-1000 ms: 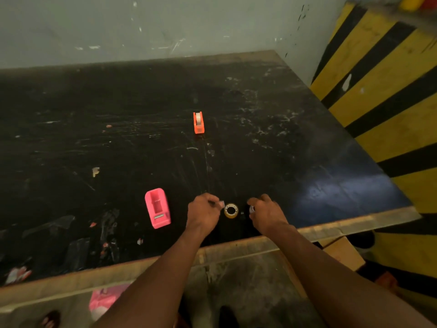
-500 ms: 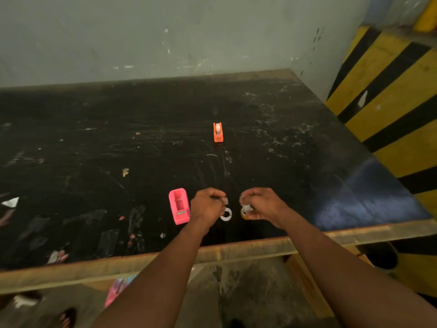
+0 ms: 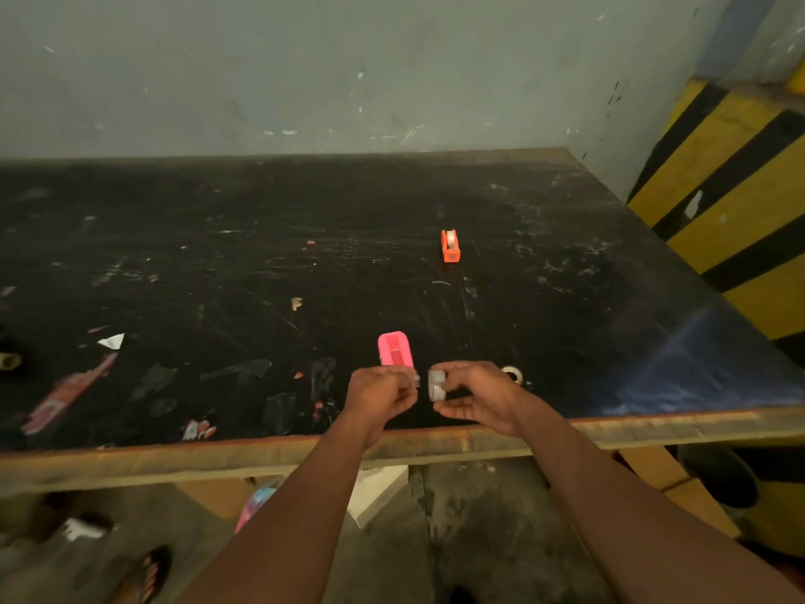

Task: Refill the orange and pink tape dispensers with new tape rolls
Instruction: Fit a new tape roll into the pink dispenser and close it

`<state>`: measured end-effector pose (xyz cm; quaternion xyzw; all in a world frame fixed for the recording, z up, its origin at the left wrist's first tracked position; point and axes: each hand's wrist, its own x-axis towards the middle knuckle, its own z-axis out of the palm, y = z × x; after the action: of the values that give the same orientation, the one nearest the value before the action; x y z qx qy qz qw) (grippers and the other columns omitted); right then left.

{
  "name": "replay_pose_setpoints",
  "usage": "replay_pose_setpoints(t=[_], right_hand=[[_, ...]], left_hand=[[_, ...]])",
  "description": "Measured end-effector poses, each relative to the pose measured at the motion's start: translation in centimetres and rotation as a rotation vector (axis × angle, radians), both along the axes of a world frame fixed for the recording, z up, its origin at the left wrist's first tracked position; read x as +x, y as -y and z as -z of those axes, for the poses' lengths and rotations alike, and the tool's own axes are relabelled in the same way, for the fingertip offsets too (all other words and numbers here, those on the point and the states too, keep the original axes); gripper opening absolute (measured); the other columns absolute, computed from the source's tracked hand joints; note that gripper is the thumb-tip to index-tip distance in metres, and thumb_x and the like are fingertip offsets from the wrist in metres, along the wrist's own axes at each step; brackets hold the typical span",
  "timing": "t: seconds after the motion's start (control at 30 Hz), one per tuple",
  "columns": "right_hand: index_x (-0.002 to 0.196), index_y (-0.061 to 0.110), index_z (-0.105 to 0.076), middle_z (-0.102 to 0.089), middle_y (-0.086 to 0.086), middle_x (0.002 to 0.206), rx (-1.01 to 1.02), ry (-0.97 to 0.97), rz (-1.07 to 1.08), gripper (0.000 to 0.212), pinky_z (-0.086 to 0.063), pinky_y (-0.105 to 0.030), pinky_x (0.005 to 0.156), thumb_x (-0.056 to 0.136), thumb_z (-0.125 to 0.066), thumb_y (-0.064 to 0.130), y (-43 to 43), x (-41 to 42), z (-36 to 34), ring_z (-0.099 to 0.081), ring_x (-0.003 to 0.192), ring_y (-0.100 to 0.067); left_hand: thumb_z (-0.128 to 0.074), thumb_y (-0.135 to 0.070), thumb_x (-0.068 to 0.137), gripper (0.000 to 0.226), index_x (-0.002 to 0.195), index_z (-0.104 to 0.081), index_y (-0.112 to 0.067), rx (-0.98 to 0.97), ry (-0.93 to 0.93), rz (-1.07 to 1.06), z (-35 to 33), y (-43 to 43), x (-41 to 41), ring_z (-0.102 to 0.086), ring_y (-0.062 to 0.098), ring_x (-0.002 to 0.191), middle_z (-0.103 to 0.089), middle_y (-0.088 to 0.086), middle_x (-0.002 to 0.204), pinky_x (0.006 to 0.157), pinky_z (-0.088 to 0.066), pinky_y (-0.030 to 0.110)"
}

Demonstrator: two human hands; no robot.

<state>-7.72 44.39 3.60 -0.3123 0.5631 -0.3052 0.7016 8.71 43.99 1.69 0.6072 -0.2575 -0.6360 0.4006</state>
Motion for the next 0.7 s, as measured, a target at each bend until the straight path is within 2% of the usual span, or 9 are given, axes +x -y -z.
replay_pose_setpoints(t=[0.13,0.23,0.37,0.43,0.6,0.7], right_hand=[[0.119,0.013,-0.066,-0.067,-0.018,0.113,-0.036,0.02,-0.064,0.036,-0.058,-0.036,0.084,0.091,-0.053,-0.005,-1.2,2.5,-0.2,-0.068,0.095,-0.029],[0.12,0.018,-0.064,-0.068,-0.018,0.112,-0.084,0.042,-0.073,0.035,-0.058,-0.036,0.081,0.092,-0.055,-0.001,-1.8,3.8,-0.3,-0.069,0.091,-0.028],[0.122,0.021,-0.063,-0.069,-0.016,0.107,-0.152,-0.017,-0.108,0.036,-0.057,-0.035,0.082,0.092,-0.059,0.001,-2.4,4.9,-0.2,-0.068,0.089,-0.023],[0.122,0.02,-0.062,-0.069,-0.014,0.103,-0.171,-0.012,-0.116,0.037,-0.056,-0.035,0.085,0.092,-0.059,-0.001,-2.6,5.3,-0.3,-0.067,0.088,-0.021],[0.118,0.018,-0.063,-0.07,-0.011,0.115,-0.183,-0.015,-0.133,0.037,-0.054,-0.037,0.094,0.088,-0.063,-0.003,-2.6,5.8,-0.8,-0.066,0.108,-0.022],[0.119,0.013,-0.063,-0.069,-0.012,0.116,-0.185,0.003,-0.125,0.038,-0.052,-0.04,0.098,0.086,-0.065,-0.005,-2.4,6.0,-0.7,-0.066,0.11,-0.024]], left_hand=[[-0.061,0.0,0.087,0.015,0.097,-0.072,-0.003,-0.02,-0.023,0.031,-0.4,-1.5,2.4,-0.067,0.021,0.082,-0.072,0.018,0.1,0.065,-0.057,0.026],[-0.06,0.001,0.089,0.015,0.092,-0.072,-0.007,-0.049,-0.044,0.054,-0.7,-2.4,3.7,-0.068,0.02,0.084,-0.072,0.015,0.098,0.071,-0.056,0.028],[-0.059,0.006,0.089,0.018,0.102,-0.068,-0.003,-0.09,-0.067,0.074,-1.1,-3.3,4.8,-0.068,0.018,0.081,-0.071,0.011,0.09,0.072,-0.057,0.026],[-0.06,0.008,0.087,0.019,0.099,-0.069,-0.004,-0.107,-0.051,0.077,-1.2,-3.6,5.4,-0.069,0.018,0.08,-0.072,0.009,0.086,0.071,-0.058,0.025],[-0.063,0.011,0.083,0.021,0.093,-0.068,-0.007,-0.131,-0.005,0.029,-1.3,-3.8,6.0,-0.069,0.027,0.093,-0.071,0.014,0.093,0.08,-0.058,0.031],[-0.063,0.012,0.083,0.021,0.095,-0.07,-0.004,-0.131,-0.009,0.019,-1.2,-3.7,6.2,-0.072,0.024,0.086,-0.073,0.011,0.087,0.075,-0.06,0.029]])
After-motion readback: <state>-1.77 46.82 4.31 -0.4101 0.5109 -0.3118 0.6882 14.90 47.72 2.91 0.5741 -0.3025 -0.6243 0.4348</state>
